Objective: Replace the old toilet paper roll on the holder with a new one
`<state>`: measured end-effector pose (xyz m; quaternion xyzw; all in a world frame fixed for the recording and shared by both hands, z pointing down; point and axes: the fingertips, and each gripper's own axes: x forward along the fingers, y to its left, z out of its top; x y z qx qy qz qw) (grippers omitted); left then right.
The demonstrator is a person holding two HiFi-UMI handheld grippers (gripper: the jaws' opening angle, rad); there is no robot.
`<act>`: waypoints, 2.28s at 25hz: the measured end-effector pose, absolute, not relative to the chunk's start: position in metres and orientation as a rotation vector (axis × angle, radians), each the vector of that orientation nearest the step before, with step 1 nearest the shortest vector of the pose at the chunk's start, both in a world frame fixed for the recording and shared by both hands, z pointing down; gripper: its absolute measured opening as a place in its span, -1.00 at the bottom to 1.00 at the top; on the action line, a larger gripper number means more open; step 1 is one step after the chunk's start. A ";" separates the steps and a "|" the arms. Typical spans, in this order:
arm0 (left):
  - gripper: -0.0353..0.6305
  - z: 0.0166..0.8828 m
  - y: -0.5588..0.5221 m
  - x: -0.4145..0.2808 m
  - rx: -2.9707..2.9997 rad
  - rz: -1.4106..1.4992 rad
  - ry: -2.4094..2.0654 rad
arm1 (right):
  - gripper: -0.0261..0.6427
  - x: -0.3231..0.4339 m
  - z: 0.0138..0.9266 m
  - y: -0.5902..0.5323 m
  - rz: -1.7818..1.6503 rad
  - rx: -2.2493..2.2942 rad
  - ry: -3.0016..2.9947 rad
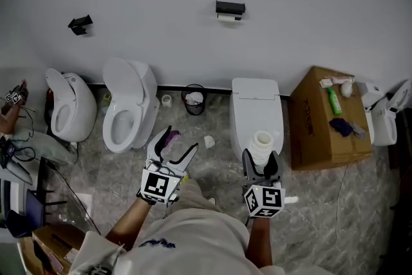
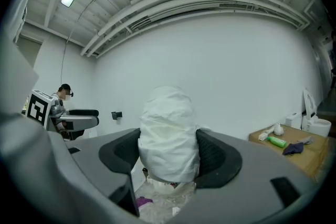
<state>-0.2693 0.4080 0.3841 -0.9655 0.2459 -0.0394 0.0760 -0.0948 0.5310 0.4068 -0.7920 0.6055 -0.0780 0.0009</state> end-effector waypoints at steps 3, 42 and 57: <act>0.48 0.383 0.404 -0.264 -2.935 -0.112 0.708 | 0.00 -0.093 0.409 0.524 -0.265 -2.484 1.906; 0.72 0.382 0.142 -0.232 -3.057 0.130 0.636 | 0.00 -0.082 0.448 0.281 -0.486 -2.658 1.925; 0.70 0.395 0.075 -0.123 -2.960 -0.006 1.003 | 0.00 0.037 0.464 0.214 -0.395 -2.490 2.107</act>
